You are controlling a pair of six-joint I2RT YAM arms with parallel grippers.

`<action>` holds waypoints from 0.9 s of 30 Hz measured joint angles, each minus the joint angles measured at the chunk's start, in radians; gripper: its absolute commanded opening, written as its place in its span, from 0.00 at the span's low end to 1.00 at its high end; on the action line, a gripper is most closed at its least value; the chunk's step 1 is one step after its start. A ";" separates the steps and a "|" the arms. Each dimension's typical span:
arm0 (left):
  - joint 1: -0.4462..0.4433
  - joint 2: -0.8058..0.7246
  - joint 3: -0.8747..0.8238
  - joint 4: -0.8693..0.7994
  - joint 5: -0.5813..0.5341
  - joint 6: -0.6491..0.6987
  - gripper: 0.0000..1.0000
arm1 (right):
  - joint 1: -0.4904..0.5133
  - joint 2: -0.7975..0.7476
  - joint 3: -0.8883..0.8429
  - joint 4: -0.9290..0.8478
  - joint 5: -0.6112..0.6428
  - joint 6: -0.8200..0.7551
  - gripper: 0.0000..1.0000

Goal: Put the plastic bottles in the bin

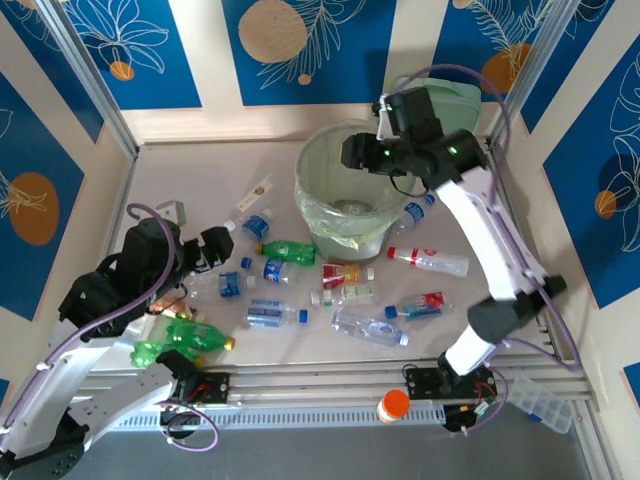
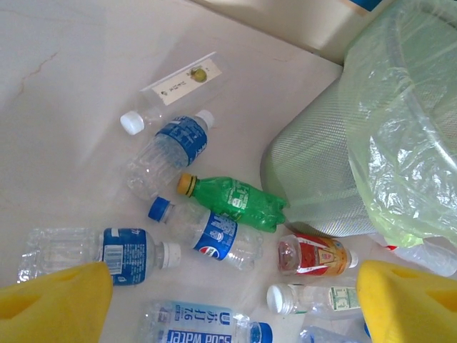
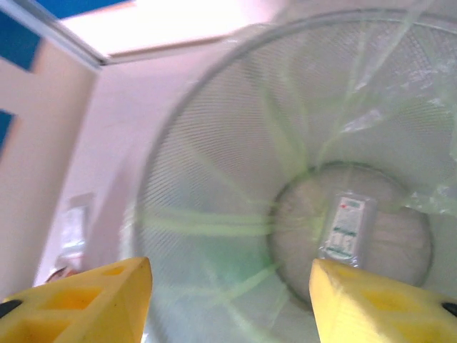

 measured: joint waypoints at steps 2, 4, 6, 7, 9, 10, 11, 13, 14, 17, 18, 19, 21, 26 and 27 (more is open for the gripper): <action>0.000 0.014 0.009 -0.028 -0.005 -0.023 0.88 | 0.043 -0.111 -0.073 0.010 -0.009 0.001 0.59; 0.001 0.030 0.021 -0.048 -0.006 -0.030 0.88 | 0.084 -0.201 -0.149 0.010 -0.018 -0.010 0.59; 0.002 0.055 0.037 -0.063 0.001 -0.025 0.88 | 0.109 -0.275 -0.227 0.005 -0.032 -0.020 0.59; 0.003 0.077 0.050 -0.074 0.006 -0.013 0.88 | 0.114 -0.309 -0.269 -0.003 -0.039 -0.025 0.59; 0.011 0.134 0.085 -0.106 0.013 0.014 0.87 | 0.115 -0.364 -0.341 -0.020 -0.051 -0.025 0.59; 0.018 0.174 0.109 -0.124 0.017 0.033 0.88 | 0.115 -0.391 -0.376 -0.031 -0.056 -0.025 0.59; 0.029 0.225 0.138 -0.139 0.021 0.059 0.87 | 0.115 -0.422 -0.411 -0.040 -0.062 -0.025 0.59; 0.054 0.311 0.182 -0.150 0.033 0.106 0.88 | 0.115 -0.468 -0.452 -0.061 -0.069 -0.025 0.59; 0.072 0.360 0.200 -0.148 0.048 0.130 0.88 | 0.115 -0.492 -0.467 -0.068 -0.071 -0.029 0.60; 0.132 0.480 0.216 -0.124 0.102 0.207 0.89 | 0.113 -0.554 -0.491 -0.084 -0.079 -0.036 0.61; 0.150 0.512 0.216 -0.113 0.116 0.229 0.89 | 0.110 -0.570 -0.494 -0.090 -0.083 -0.037 0.62; 0.172 0.548 0.214 -0.097 0.129 0.249 0.87 | 0.105 -0.585 -0.497 -0.094 -0.088 -0.039 0.62; 0.218 0.602 0.202 -0.053 0.166 0.272 0.86 | 0.090 -0.610 -0.500 -0.106 -0.097 -0.040 0.63; 0.277 0.739 0.180 0.054 0.218 0.347 0.84 | 0.052 -0.649 -0.501 -0.139 -0.124 -0.043 0.67; 0.277 0.771 0.181 0.072 0.226 0.367 0.83 | 0.047 -0.652 -0.501 -0.145 -0.129 -0.044 0.67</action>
